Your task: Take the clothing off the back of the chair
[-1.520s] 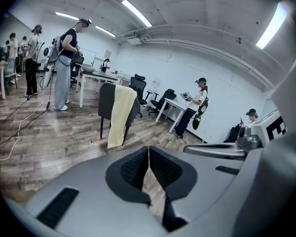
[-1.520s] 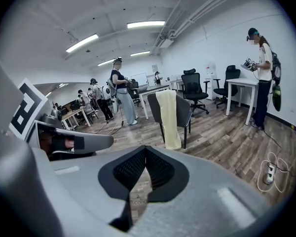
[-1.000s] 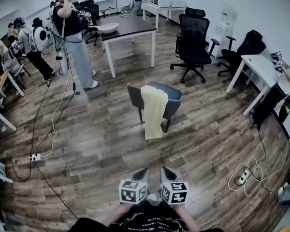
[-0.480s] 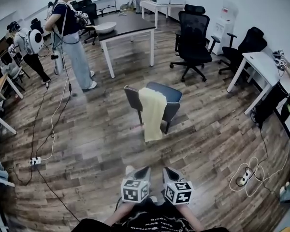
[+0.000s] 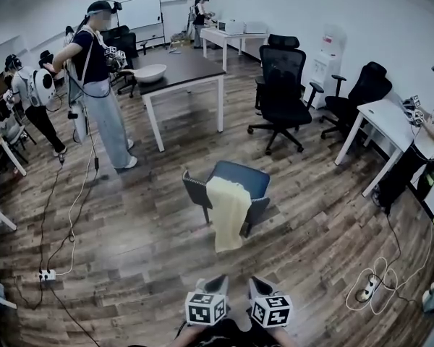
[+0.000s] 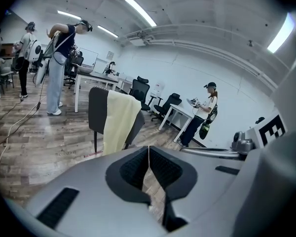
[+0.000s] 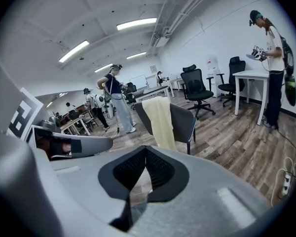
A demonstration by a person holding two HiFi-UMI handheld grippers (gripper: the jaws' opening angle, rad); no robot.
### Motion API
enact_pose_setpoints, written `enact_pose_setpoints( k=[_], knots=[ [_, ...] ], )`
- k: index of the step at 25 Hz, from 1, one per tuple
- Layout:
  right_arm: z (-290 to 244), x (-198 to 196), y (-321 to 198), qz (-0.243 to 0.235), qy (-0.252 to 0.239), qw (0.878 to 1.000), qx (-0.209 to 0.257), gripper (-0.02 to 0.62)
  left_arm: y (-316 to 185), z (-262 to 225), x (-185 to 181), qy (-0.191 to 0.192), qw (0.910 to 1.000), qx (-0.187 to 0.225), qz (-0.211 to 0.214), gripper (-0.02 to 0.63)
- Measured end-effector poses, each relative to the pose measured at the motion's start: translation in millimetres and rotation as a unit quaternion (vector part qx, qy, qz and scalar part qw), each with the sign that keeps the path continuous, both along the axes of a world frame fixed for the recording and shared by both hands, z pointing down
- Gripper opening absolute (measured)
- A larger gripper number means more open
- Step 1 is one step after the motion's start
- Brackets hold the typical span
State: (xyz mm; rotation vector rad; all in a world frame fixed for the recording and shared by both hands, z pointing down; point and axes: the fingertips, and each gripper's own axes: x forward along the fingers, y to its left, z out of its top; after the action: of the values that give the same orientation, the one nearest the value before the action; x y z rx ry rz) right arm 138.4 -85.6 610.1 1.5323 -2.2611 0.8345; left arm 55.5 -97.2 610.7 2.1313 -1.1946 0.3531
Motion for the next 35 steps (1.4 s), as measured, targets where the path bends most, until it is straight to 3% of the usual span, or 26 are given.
enact_pose_setpoints(
  k=[5,10,18,25,29,35],
  knots=[
    [-12,-4,-61,0.02,0.01,0.999,0.03,0.005,-54,6,-8,0.022,0.9995,-0.024,-0.003,0.015],
    [-19,-21,-108,0.029,0.005,0.999,0.035,0.005,-97,-7,-22,0.006,0.9997,-0.002,0.024,0.015],
    [-25,-40,-167,0.051,0.001,0.998,0.047,0.006,-167,-20,-48,0.018,0.9991,0.009,0.038,0.015],
    [-46,-34,-216,0.083,0.01,0.994,0.074,0.006,-222,-23,-62,0.007,0.9978,0.019,0.063,0.015],
    [-61,-12,-238,0.13,-0.006,0.987,0.091,0.007,-236,-23,-59,-0.01,0.9952,0.027,0.093,0.015],
    [-69,4,-264,0.152,-0.03,0.985,0.074,0.162,-258,-25,-58,-0.004,0.9938,0.028,0.108,0.015]
  ],
)
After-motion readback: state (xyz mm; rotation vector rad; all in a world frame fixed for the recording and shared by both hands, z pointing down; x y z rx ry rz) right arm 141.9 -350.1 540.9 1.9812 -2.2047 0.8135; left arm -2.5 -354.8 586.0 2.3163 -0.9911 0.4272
